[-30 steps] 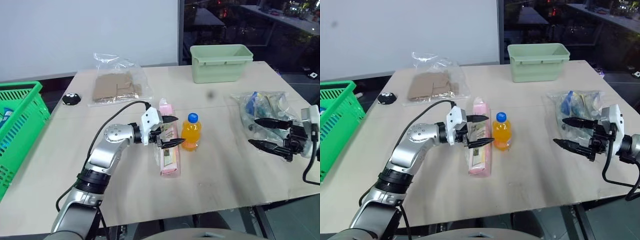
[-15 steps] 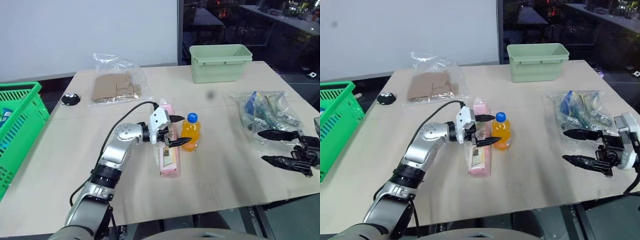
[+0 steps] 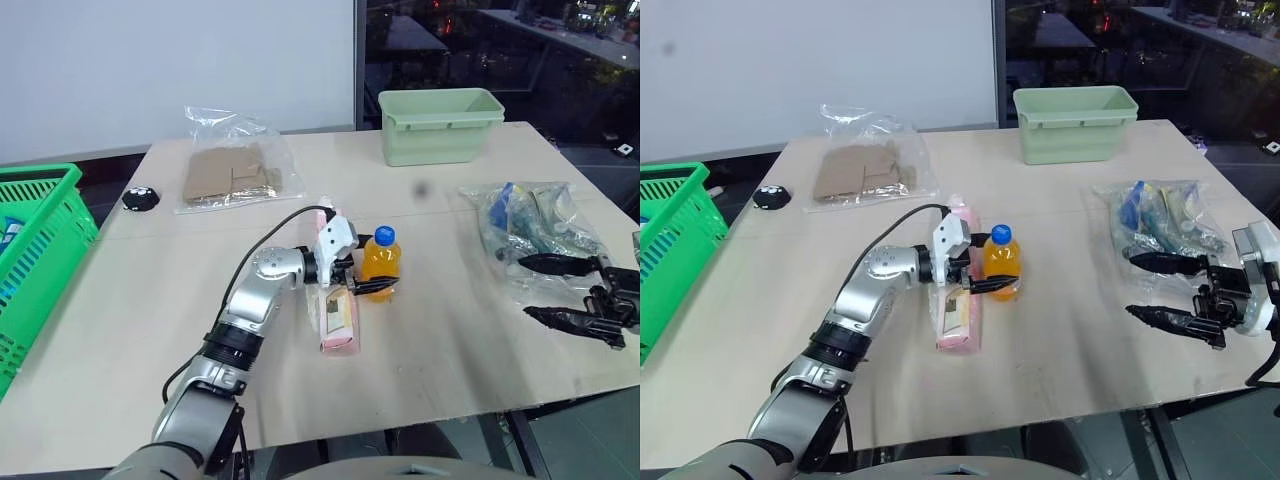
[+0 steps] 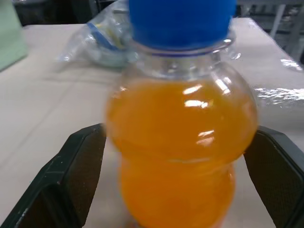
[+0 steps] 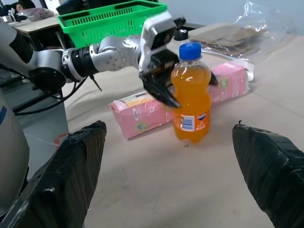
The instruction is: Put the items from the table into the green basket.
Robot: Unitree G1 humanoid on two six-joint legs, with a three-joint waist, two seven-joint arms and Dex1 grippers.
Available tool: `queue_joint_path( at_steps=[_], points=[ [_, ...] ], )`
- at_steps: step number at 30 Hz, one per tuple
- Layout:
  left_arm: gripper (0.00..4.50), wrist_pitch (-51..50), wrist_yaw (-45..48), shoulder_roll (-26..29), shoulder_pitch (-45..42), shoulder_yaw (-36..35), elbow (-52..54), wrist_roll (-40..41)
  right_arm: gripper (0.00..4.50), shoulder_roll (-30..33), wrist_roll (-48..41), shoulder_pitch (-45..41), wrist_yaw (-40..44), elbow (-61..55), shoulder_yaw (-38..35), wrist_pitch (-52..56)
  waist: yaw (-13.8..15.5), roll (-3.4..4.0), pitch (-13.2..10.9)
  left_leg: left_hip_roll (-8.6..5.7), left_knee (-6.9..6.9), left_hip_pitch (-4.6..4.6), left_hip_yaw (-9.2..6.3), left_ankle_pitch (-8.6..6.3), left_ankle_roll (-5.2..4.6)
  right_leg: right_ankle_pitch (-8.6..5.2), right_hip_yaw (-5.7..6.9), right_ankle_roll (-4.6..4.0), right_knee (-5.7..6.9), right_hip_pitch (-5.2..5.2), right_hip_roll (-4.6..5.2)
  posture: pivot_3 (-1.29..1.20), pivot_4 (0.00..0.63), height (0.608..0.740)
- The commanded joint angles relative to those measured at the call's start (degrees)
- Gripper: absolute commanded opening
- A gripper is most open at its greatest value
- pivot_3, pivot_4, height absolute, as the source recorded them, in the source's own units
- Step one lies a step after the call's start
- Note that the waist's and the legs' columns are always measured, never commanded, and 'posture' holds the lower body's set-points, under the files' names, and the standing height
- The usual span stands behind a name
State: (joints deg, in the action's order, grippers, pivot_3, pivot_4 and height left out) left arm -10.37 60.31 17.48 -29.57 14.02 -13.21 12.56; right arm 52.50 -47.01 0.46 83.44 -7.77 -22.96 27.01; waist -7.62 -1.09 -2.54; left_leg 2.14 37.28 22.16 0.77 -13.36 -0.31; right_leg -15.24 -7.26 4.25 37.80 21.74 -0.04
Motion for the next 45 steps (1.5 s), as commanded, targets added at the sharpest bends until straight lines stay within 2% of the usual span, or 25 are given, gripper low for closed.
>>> queue_joint_path(
  at_steps=[1, 2, 5, 8, 9, 14, 19, 23, 28, 30, 36, 40, 45],
  points=[
    [4.5, -0.1, 0.1, -0.9, -1.7, 0.3, 0.4, 0.1, 4.47, -0.2, 0.0, -1.6, 0.5, -0.1, -0.1, -0.9, -0.2, 0.0, 0.0, 0.0, 0.0, 0.0, 0.0, 0.0, 0.0, 0.0, 0.0, 0.0, 0.0, 0.0, 0.0, -0.12, 0.0, 0.74],
    [4.5, -0.3, -0.2, -1.2, -1.8, 0.1, 0.1, 0.1, 4.47, -0.3, 0.1, -1.8, 0.5, -0.1, -0.1, -1.1, -0.3, 0.0, 0.0, 0.0, 0.0, 0.0, 0.0, 0.0, 0.0, 0.0, 0.0, 0.0, 0.0, 0.0, 0.0, -0.12, 0.0, 0.74],
    [3.83, -1.4, -1.6, -2.5, -2.0, -1.2, -0.3, 1.1, 4.5, -1.1, -0.3, -2.3, 0.4, 0.1, -0.4, -1.4, -0.6, -0.01, 0.0, 0.0, 0.0, 0.0, -0.01, 0.0, 0.0, 0.0, 0.0, 0.01, 0.0, 0.0, 0.0, -0.12, 0.0, 0.74],
    [2.56, -2.0, -2.4, -2.8, -1.6, -1.7, 0.5, 1.2, 4.5, -1.1, 0.0, -2.5, 1.2, 1.0, -0.5, -1.7, -0.8, 0.0, 0.0, 0.0, 0.0, 0.02, -0.02, 0.0, 0.0, 0.02, 0.01, 0.04, -0.01, 0.0, 0.0, -0.11, 0.0, 0.74],
    [2.48, -2.1, -2.6, -2.7, -1.5, -1.8, 0.8, 1.3, 4.5, -1.1, 0.1, -2.6, 1.5, 1.3, -0.4, -1.8, -0.8, 0.0, 0.0, 0.0, -0.01, 0.02, -0.02, 0.0, 0.0, 0.02, 0.0, 0.04, -0.02, 0.0, 0.0, -0.11, 0.0, 0.74],
    [2.48, -2.6, -5.5, -2.7, -2.6, -5.0, 3.2, 3.0, 4.5, -1.8, 0.2, -5.3, 2.1, 4.0, 0.6, -2.7, -0.9, -0.01, 0.0, 0.0, 0.0, 0.02, -0.03, 0.0, 0.0, 0.03, 0.01, 0.05, -0.01, 0.0, 0.0, -0.09, 0.0, 0.74],
    [2.48, -2.1, -14.3, 0.0, -11.3, -11.9, 3.9, 1.4, 4.5, -5.1, -2.5, -14.4, -1.1, 4.5, 2.8, -0.5, -1.1, -0.11, -0.3, 0.0, 0.01, 0.0, -0.04, 0.0, -0.01, 0.04, 0.0, 0.06, 0.06, 0.01, -0.02, -0.06, 0.0, 0.74],
    [2.48, -5.6, -23.0, 6.4, -21.5, -21.6, 1.0, 3.1, 4.5, -10.5, -0.4, -25.6, -5.3, 6.5, 8.0, -0.4, -1.2, -0.23, -0.5, -0.02, 0.06, 0.05, -0.29, 0.01, 0.0, 0.08, 0.0, 0.09, 0.09, 0.07, -0.17, -0.04, 0.0, 0.74],
    [2.48, -5.6, -24.4, 19.4, -24.7, -24.7, -3.0, -1.7, 4.5, -16.8, 3.7, -35.0, -11.2, 9.6, 13.6, -0.7, -0.2, -0.08, -0.5, 0.0, -0.32, 0.03, -0.57, -0.03, -0.04, 0.1, 0.22, -0.11, 0.08, 0.1, -0.23, 0.04, 0.0, 0.74],
    [2.48, -5.4, -25.2, 24.9, -24.4, -26.4, -6.0, -3.3, 4.5, -19.2, 5.5, -38.7, -14.5, 10.5, 16.4, 1.2, 0.7, -0.07, -0.5, 0.0, -0.38, 0.22, -0.72, -0.03, -0.04, 0.08, 0.4, -0.25, 0.13, 0.33, -0.21, 0.06, 0.0, 0.74],
    [2.48, 0.8, -28.4, 38.6, -16.4, -28.6, -15.3, -9.8, 4.5, -24.7, 8.0, -44.4, -21.1, 8.7, 21.9, 5.8, 3.8, -0.08, -0.5, -0.01, -0.06, 1.87, -1.15, 0.15, 0.26, 0.11, 0.88, -0.32, 0.77, 1.99, -0.02, 0.12, 0.0, 0.74],
    [2.48, 3.2, -30.0, 43.1, -10.2, -33.3, -19.1, -8.8, 4.5, -26.2, 7.0, -45.4, -22.5, 6.5, 23.3, 8.9, 7.0, -0.3, -0.6, -0.09, -0.01, 1.93, -0.94, 0.08, 0.15, 0.11, 1.21, -0.33, 0.69, 1.98, 0.24, 0.15, 0.0, 0.74],
    [2.48, 8.4, -32.9, 48.3, -6.4, -34.9, -26.7, -10.8, 4.5, -27.1, 7.3, -45.6, -23.0, 5.2, 24.0, 9.7, 9.7, -0.58, -0.4, -0.04, 0.11, 1.95, -1.15, 0.16, 0.28, 0.25, 1.61, -0.57, 0.74, 1.92, 0.22, 0.17, 0.0, 0.74]
  ],
)
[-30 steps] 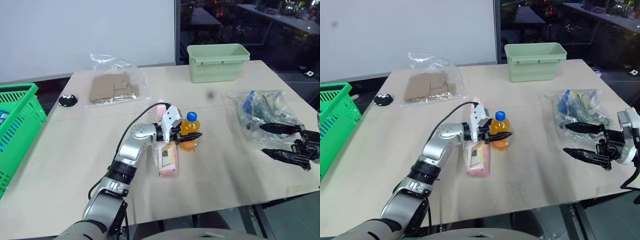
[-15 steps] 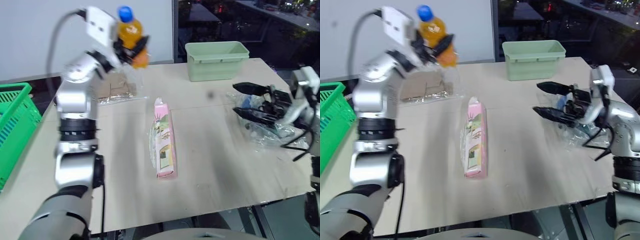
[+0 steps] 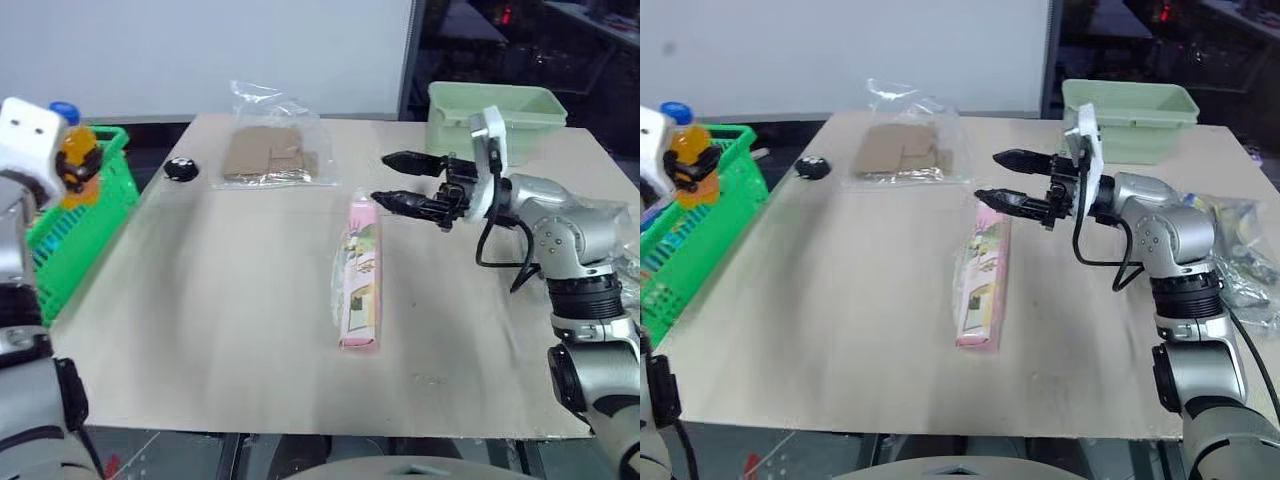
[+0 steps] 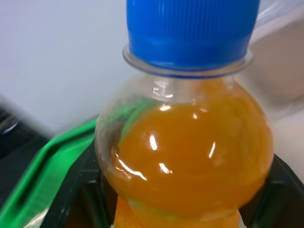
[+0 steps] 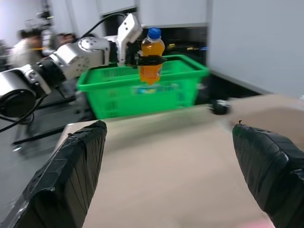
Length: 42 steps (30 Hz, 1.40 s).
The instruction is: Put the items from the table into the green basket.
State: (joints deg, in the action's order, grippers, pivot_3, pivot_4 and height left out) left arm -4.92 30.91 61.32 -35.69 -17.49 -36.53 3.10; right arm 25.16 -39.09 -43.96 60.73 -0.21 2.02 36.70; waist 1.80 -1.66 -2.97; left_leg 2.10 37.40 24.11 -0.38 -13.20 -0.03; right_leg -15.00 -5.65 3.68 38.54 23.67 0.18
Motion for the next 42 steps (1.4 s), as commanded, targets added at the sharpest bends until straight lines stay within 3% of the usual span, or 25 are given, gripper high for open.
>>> queue_joint_path(
  at_steps=[1, 7, 18, 25, 31, 34, 36, 42],
  points=[
    [2.48, 3.6, -4.3, 5.1, -0.8, -4.0, -4.6, -0.9, 4.5, 0.1, -0.6, -1.2, -0.3, -2.4, -1.1, -0.1, 0.5, 0.0, 0.0, 0.03, 0.0, -0.07, 0.05, 0.03, 0.04, 0.06, -0.01, -0.1, 0.01, -0.02, -0.04, 0.17, 0.0, 0.74],
    [2.48, 8.8, -7.2, 6.5, -5.4, -4.2, -10.1, 0.1, 4.5, -2.0, 0.6, -0.9, -0.2, -3.3, -2.2, -6.0, 0.4, 0.0, 0.0, 0.32, -0.01, -0.41, -0.03, 0.29, 0.39, 0.17, 0.0, -0.31, 0.37, -0.05, -0.49, 0.16, 0.0, 0.74],
    [2.48, 10.1, -6.8, -0.8, -12.0, -3.4, -11.0, 3.1, 4.5, -1.5, 2.4, -0.8, -2.4, -2.5, -3.1, -9.0, 1.2, -0.23, 0.1, 0.38, -0.03, -0.24, -0.1, 0.38, 0.58, 0.24, 0.07, -0.42, 0.32, -0.02, -0.53, 0.13, 0.0, 0.74],
    [2.48, 13.6, -14.9, 4.2, -12.2, 1.2, -18.8, -5.4, 4.5, -0.8, 1.5, -0.7, -2.0, -2.9, -3.5, -8.4, 0.1, -0.39, 0.1, 0.38, -0.09, -0.25, -0.09, 0.38, 0.58, 0.24, 0.06, -0.43, 0.33, 0.01, -0.54, 0.12, 0.0, 0.74],
    [2.48, 13.5, -13.9, 4.0, -9.5, 1.7, -25.0, -5.3, 4.5, -0.9, 1.8, -0.2, -1.4, -2.7, -3.5, -8.9, 0.5, -0.38, 0.1, 0.37, -0.1, -0.27, -0.07, 0.38, 0.58, 0.24, 0.08, -0.43, 0.34, 0.0, -0.51, 0.12, 0.0, 0.74],
    [4.15, 12.7, -14.7, 4.0, -9.2, 1.6, -26.0, -4.9, 4.5, -0.7, 1.9, -0.1, -1.1, -2.5, -3.7, -9.0, 0.5, -0.57, 0.2, 0.37, -0.07, -0.26, -0.11, 0.38, 0.58, 0.24, 0.12, -0.43, 0.34, 0.0, -0.5, 0.11, 0.0, 0.74],
    [4.43, 13.0, -15.9, 4.1, -9.4, 2.2, -26.5, -5.7, 4.5, -0.5, 1.9, 0.0, -0.9, -2.5, -3.9, -9.0, 0.6, -0.64, 0.3, 0.36, -0.07, -0.25, -0.12, 0.38, 0.58, 0.24, 0.14, -0.43, 0.33, -0.01, -0.48, 0.11, 0.0, 0.74],
    [4.43, 14.5, -14.7, 2.4, -12.0, 2.3, -24.9, -4.8, 4.5, 0.1, 2.1, 0.3, -0.9, -2.3, -4.3, -9.2, 0.6, -0.64, 0.3, 0.35, -0.07, -0.26, -0.11, 0.39, 0.59, 0.24, 0.14, -0.43, 0.35, -0.01, -0.46, 0.11, 0.0, 0.74]
  ],
)
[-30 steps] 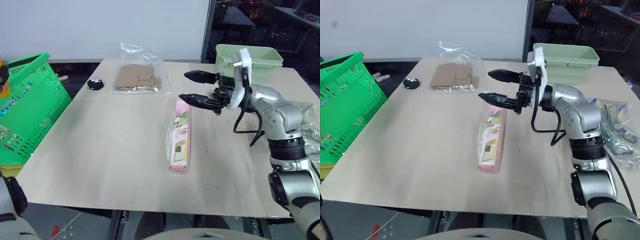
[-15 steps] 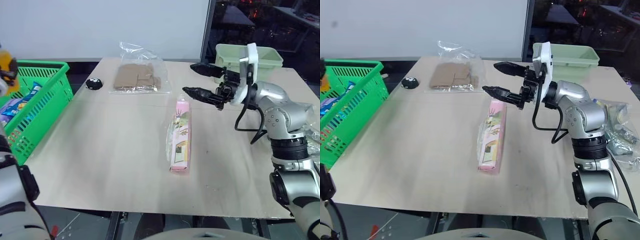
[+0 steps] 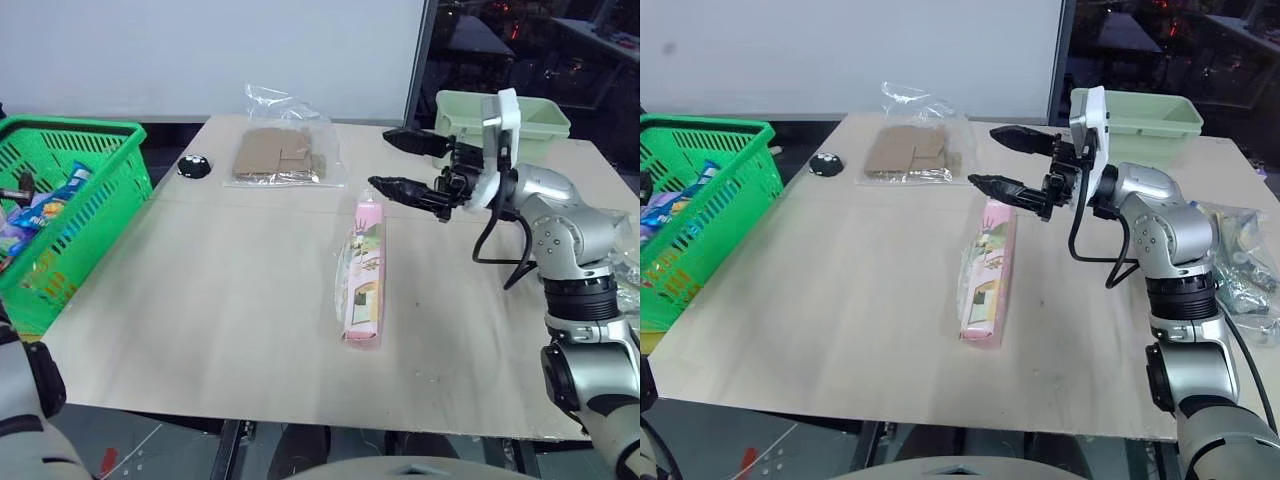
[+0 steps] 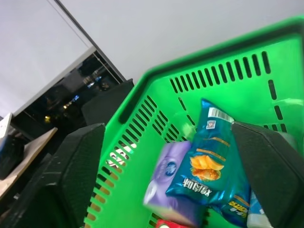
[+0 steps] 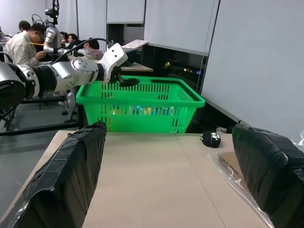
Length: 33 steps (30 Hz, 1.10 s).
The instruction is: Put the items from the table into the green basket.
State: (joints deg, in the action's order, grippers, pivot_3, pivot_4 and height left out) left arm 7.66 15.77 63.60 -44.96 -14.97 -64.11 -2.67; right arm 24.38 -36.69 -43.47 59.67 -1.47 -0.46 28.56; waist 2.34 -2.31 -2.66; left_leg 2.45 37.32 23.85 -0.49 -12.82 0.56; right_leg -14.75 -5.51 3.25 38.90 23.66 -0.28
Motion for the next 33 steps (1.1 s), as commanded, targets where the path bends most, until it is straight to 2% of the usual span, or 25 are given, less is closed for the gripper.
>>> queue_joint_path(
  at_steps=[1, 5, 7, 11, 15, 17, 22, 27, 33],
  points=[
    [4.43, 1.5, 1.7, -0.9, -3.5, -0.6, 3.7, 2.1, 4.5, 1.1, -0.3, 0.0, 0.2, -1.1, -1.9, -1.1, 0.1, -0.01, 0.0, 0.0, 0.0, 0.0, 0.0, 0.0, 0.0, 0.0, 0.0, 0.0, 0.0, 0.0, 0.0, 0.11, 0.0, 0.74],
    [4.43, -8.0, 10.5, -8.8, -3.4, -1.9, 15.9, 10.3, 4.5, 3.1, -0.1, 1.7, 0.5, -1.3, -3.0, -1.0, 0.7, 0.04, 0.0, -0.05, 0.02, 0.0, 0.01, 0.01, 0.02, 0.0, 0.0, 0.0, -0.01, -0.05, 0.07, 0.1, 0.0, 0.74],
    [4.43, -17.6, 11.9, -12.6, 0.2, 0.3, 26.7, 11.9, 4.5, 4.5, 0.3, 3.3, 0.6, -1.4, -3.4, -1.4, 0.6, 0.03, 0.1, -0.07, 0.05, 0.0, 0.04, 0.02, 0.02, 0.01, 0.0, 0.0, 0.0, -0.07, 0.1, 0.09, 0.0, 0.74],
    [4.43, -45.9, 8.2, -23.6, 8.9, 5.9, 58.3, 19.8, 4.5, 7.6, 0.8, 7.8, -0.1, -3.0, -4.8, -1.4, 0.0, 0.06, 0.1, -0.14, 0.05, 0.02, 0.04, 0.01, 0.01, 0.0, -0.04, 0.01, -0.02, -0.1, 0.22, 0.08, 0.0, 0.74],
    [4.43, -66.5, 2.1, -37.5, 12.4, 8.7, 77.7, 28.7, 4.5, 9.6, 0.9, 11.4, -1.3, -4.7, -6.5, -1.5, -0.8, 0.05, 0.1, -0.17, 0.11, 0.05, 0.01, 0.01, 0.0, 0.01, -0.05, 0.02, 0.02, -0.1, 0.24, 0.05, 0.0, 0.74],
    [4.43, -71.5, -0.1, -41.0, 13.1, 10.1, 81.0, 29.1, 4.5, 10.4, 1.0, 12.5, -1.7, -5.2, -7.2, -1.5, -1.8, 0.09, 0.1, -0.17, 0.13, 0.01, -0.06, 0.01, 0.0, 0.01, -0.05, 0.02, 0.07, -0.11, 0.19, 0.04, 0.0, 0.74],
    [4.43, -79.5, -3.1, -45.4, 13.7, 12.7, 84.2, 29.4, 4.5, 12.7, 1.1, 15.9, -2.3, -7.1, -8.7, -1.2, -3.9, 0.67, 0.4, -0.15, 0.09, -0.25, -0.15, 0.02, -0.01, 0.01, -0.18, 0.02, 0.09, -0.26, -0.03, 0.01, 0.0, 0.74],
    [4.43, -83.6, -5.0, -47.6, 13.8, 14.4, 83.0, 28.4, 4.5, 14.9, 1.1, 20.6, -2.6, -8.4, -10.4, -0.7, -4.5, 0.71, 0.5, -0.18, 0.14, -0.25, -0.18, 0.03, -0.02, 0.0, -0.19, 0.02, -0.04, -0.36, -0.03, -0.01, 0.0, 0.74],
    [4.43, -84.7, -6.2, -50.2, 16.6, 19.4, 82.9, 27.1, 4.5, 17.5, 0.2, 30.8, -2.0, -12.8, -13.0, 0.3, -4.6, 0.77, 0.5, -0.25, 0.13, -0.28, -0.2, 0.02, -0.02, -0.02, -0.16, 0.03, -0.13, -0.48, 0.06, -0.05, 0.0, 0.74]
  ],
)
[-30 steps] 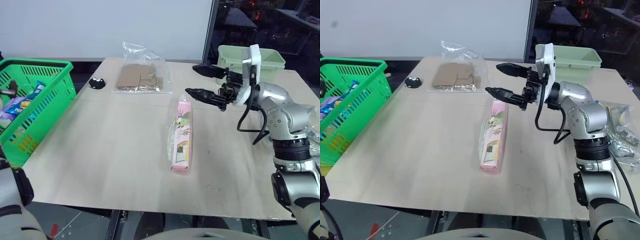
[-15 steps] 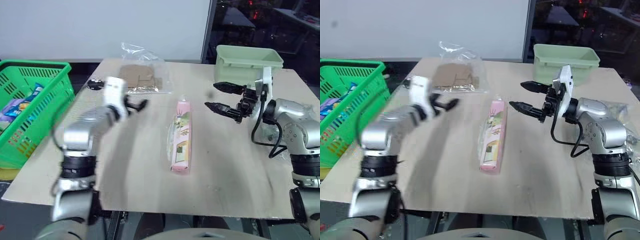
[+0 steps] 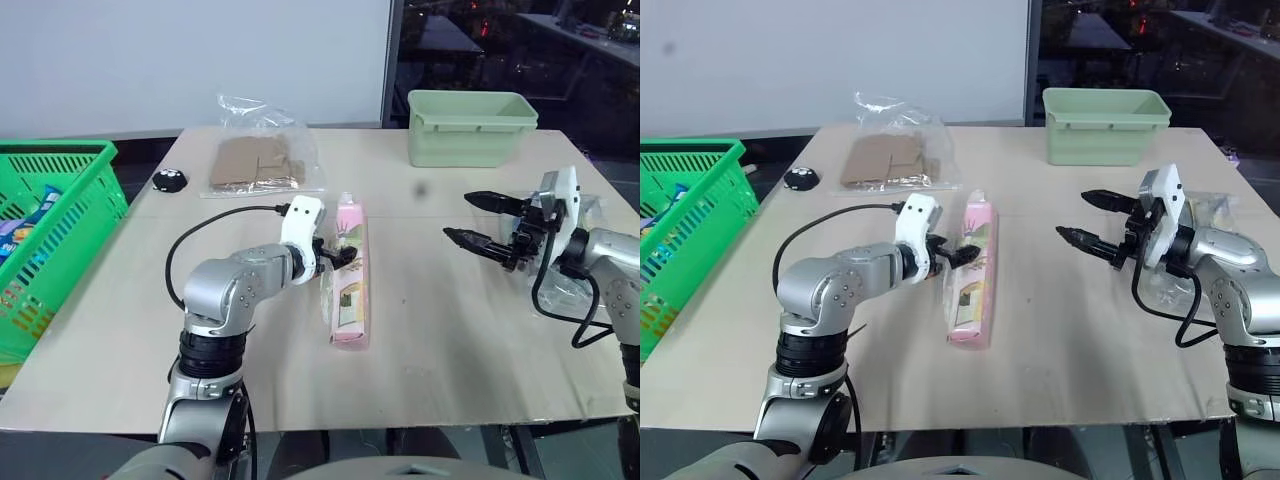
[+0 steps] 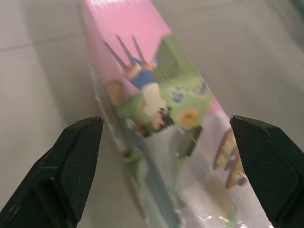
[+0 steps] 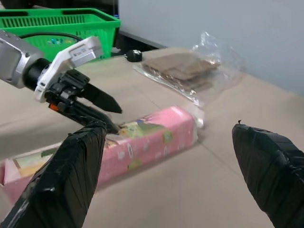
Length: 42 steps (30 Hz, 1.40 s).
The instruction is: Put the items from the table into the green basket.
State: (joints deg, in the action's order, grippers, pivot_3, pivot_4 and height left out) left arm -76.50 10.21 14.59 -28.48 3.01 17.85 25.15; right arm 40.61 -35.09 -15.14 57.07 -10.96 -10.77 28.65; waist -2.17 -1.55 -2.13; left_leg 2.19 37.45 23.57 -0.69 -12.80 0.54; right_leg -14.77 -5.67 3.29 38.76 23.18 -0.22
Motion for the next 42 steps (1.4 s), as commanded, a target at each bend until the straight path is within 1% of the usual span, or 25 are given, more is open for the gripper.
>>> queue_joint_path(
  at_steps=[1, 5, 8, 10, 13, 18, 19, 20, 21, 22, 24, 25, 26, 27, 28, 29, 30, 33, 35, 40, 42],
  points=[
    [4.43, -0.7, -0.8, -1.9, 0.1, 1.4, 0.8, -0.7, 4.5, 1.6, -1.7, 3.5, 0.8, -3.9, -3.0, 0.3, -0.1, 0.01, 0.0, 0.0, 0.0, 0.01, 0.0, 0.0, 0.0, 0.0, 0.0, 0.0, 0.0, 0.01, -0.01, -0.05, 0.0, 0.74],
    [4.43, -0.5, -0.2, -2.4, 0.1, 4.7, -0.5, -1.8, 4.5, 4.1, -2.5, 10.1, 2.4, -5.9, -5.9, 0.1, -0.4, 0.11, 0.0, -0.02, 0.01, -0.1, 0.07, 0.0, 0.0, 0.0, -0.06, 0.0, -0.01, -0.06, 0.0, -0.07, 0.0, 0.74],
    [4.43, -0.5, 0.3, -2.7, 0.4, 6.2, -1.0, -2.1, 4.5, 4.7, -3.4, 14.0, 2.2, -7.3, -8.7, 0.1, -0.8, 0.12, 0.0, -0.02, -0.03, -0.5, 0.09, 0.0, 0.0, -0.08, -0.09, 0.09, -0.11, -0.44, -0.02, -0.11, 0.0, 0.74],
    [4.43, -1.2, 0.3, -3.1, 0.7, 6.7, -1.1, -2.2, 4.5, 4.8, -3.5, 16.9, 1.9, -8.8, -10.2, 0.1, -1.4, 0.2, 0.1, -0.02, -0.12, -0.8, 0.11, -0.01, 0.01, -0.19, -0.09, 0.19, -0.26, -0.76, -0.01, -0.12, 0.0, 0.74],
    [4.43, -1.6, -0.2, -2.9, 1.0, 8.2, -1.3, -3.4, 4.5, 4.2, -3.8, 20.5, 0.9, -11.3, -11.9, 0.1, -2.3, 0.25, 0.1, -0.02, -0.12, -0.8, 0.11, -0.01, 0.01, -0.27, -0.1, 0.09, -0.34, -0.81, -0.01, -0.15, 0.0, 0.74],
    [4.43, -1.8, -1.0, -3.9, 1.5, 8.1, -2.2, -4.8, 4.5, 3.1, -4.6, 24.5, -1.3, -14.4, -13.4, 0.1, -3.9, 0.38, 0.2, -0.02, -0.13, -0.88, 0.09, -0.03, 0.0, -0.25, -0.11, 0.13, -0.48, -0.95, 0.01, -0.16, 0.0, 0.74],
    [3.9, -1.8, -1.0, -4.3, 1.6, 7.9, -2.3, -5.0, 4.5, 3.0, -4.7, 25.0, -1.5, -14.7, -13.6, 0.1, -4.2, 0.39, 0.2, -0.02, -0.13, -0.88, 0.09, -0.03, 0.0, -0.26, -0.11, 0.13, -0.52, -0.97, 0.01, -0.16, 0.0, 0.74],
    [3.69, -1.8, -1.0, -4.4, 1.5, 8.0, -2.3, -5.2, 4.5, 3.1, -4.9, 25.3, -1.7, -14.9, -13.8, 0.1, -4.6, 0.44, 0.2, -0.02, -0.13, -0.88, 0.09, -0.03, 0.0, -0.27, -0.11, 0.12, -0.56, -0.99, 0.01, -0.18, 0.0, 0.74],
    [3.14, -1.9, -1.0, -4.6, 1.4, 8.2, -2.3, -5.4, 4.5, 3.1, -5.2, 25.5, -1.8, -15.2, -14.0, 0.2, -4.8, 0.46, 0.3, -0.01, -0.13, -0.88, 0.08, -0.03, 0.0, -0.28, -0.11, 0.1, -0.67, -1.04, 0.01, -0.18, 0.0, 0.74],
    [2.98, -1.8, -1.0, -4.6, 1.4, 8.3, -2.5, -5.7, 4.5, 3.2, -5.4, 25.7, -1.9, -15.3, -14.2, 0.2, -5.1, 0.49, 0.3, -0.02, -0.13, -0.88, 0.07, -0.03, 0.0, -0.28, -0.11, 0.1, -0.71, -1.07, 0.01, -0.18, 0.0, 0.74],
    [2.11, -1.7, -1.0, -4.9, 1.6, 8.2, -2.8, -6.0, 4.5, 3.3, -5.8, 26.0, -1.6, -15.4, -14.4, 0.1, -5.5, 0.49, 0.3, -0.03, -0.13, -0.88, 0.08, -0.04, 0.0, -0.29, -0.11, 0.1, -0.81, -1.13, 0.02, -0.19, 0.0, 0.74],
    [1.84, -1.6, -1.0, -5.2, 1.7, 7.9, -2.9, -6.1, 4.5, 3.4, -5.9, 26.0, -1.5, -15.3, -14.5, 0.1, -5.7, 0.5, 0.3, -0.03, -0.13, -0.88, 0.07, -0.04, 0.0, -0.29, -0.11, 0.1, -0.83, -1.14, 0.02, -0.18, 0.0, 0.74],
    [1.29, -1.4, -1.1, -5.5, 1.8, 7.4, -3.0, -6.2, 4.5, 3.5, -6.0, 26.0, -1.4, -15.2, -14.6, 0.1, -5.9, 0.5, 0.3, -0.03, -0.14, -0.88, 0.06, -0.05, -0.01, -0.29, -0.11, 0.1, -0.83, -1.14, 0.03, -0.18, 0.0, 0.74],
    [0.97, -0.6, -1.2, -5.8, 1.9, 6.7, -3.0, -6.4, 4.5, 3.6, -6.1, 25.8, -1.3, -15.0, -14.6, 0.1, -6.1, 0.5, 0.3, -0.03, -0.15, -0.88, 0.05, -0.05, -0.02, -0.29, -0.11, 0.1, -0.83, -1.15, 0.02, -0.18, 0.0, 0.74],
    [0.54, 0.3, -1.6, -6.0, 1.8, 6.0, -3.3, -6.8, 4.5, 3.7, -6.2, 25.5, -1.3, -14.8, -14.5, 0.2, -6.3, 0.5, 0.3, -0.03, -0.17, -0.88, 0.04, -0.05, -0.02, -0.29, -0.1, 0.1, -0.83, -1.15, 0.02, -0.18, 0.0, 0.74],
    [0.2, 0.9, -1.9, -6.2, 1.7, 5.5, -3.4, -7.1, 4.5, 3.8, -6.2, 25.2, -1.3, -14.7, -14.5, 0.2, -6.4, 0.5, 0.3, -0.03, -0.18, -0.88, 0.03, -0.05, -0.02, -0.29, -0.09, 0.1, -0.83, -1.15, 0.02, -0.18, 0.0, 0.74],
    [0.01, 2.7, -2.4, -6.3, 1.3, 4.7, -3.8, -7.7, 4.5, 3.9, -6.3, 24.5, -1.5, -14.5, -14.2, 0.3, -6.5, 0.5, 0.3, -0.03, -0.18, -0.88, 0.02, -0.05, -0.02, -0.29, -0.09, 0.1, -0.83, -1.15, 0.02, -0.17, 0.0, 0.74],
    [0.01, 7.4, -3.7, -6.1, -0.5, 2.4, -4.8, -9.4, 4.5, 4.1, -7.1, 21.9, -1.6, -13.7, -13.5, 0.8, -6.6, 0.52, 0.3, -0.04, -0.18, -0.91, 0.03, -0.05, -0.02, -0.29, -0.1, 0.1, -0.82, -1.15, 0.02, -0.15, 0.0, 0.74],
    [0.01, 10.8, -4.0, -4.7, -1.8, 1.7, -5.4, -10.9, 4.5, 4.2, -7.9, 19.5, -1.6, -12.9, -12.9, 1.3, -6.7, 0.49, 0.2, -0.07, -0.16, -0.99, -0.01, -0.05, -0.02, -0.27, -0.12, 0.1, -0.82, -1.2, 0.02, -0.14, 0.0, 0.74],
    [0.01, 17.1, -4.4, -0.1, -5.4, 0.5, -7.6, -14.3, 4.5, 3.8, -9.3, 11.5, -1.7, -10.4, -10.5, 3.0, -6.5, 0.43, 0.1, -0.09, -0.18, -0.99, -0.15, -0.05, -0.02, -0.26, -0.15, 0.12, -0.84, -1.22, -0.07, -0.09, 0.0, 0.74],
    [0.01, 20.4, -3.7, 3.2, -7.3, 0.5, -8.8, -16.4, 4.5, 3.2, -10.0, 7.1, -1.3, -8.8, -8.7, 3.5, -6.2, 0.43, 0.1, -0.09, -0.25, -0.92, -0.17, -0.05, -0.02, -0.15, -0.15, 0.3, -0.87, -1.17, -0.07, -0.06, 0.0, 0.74]
  ],
)
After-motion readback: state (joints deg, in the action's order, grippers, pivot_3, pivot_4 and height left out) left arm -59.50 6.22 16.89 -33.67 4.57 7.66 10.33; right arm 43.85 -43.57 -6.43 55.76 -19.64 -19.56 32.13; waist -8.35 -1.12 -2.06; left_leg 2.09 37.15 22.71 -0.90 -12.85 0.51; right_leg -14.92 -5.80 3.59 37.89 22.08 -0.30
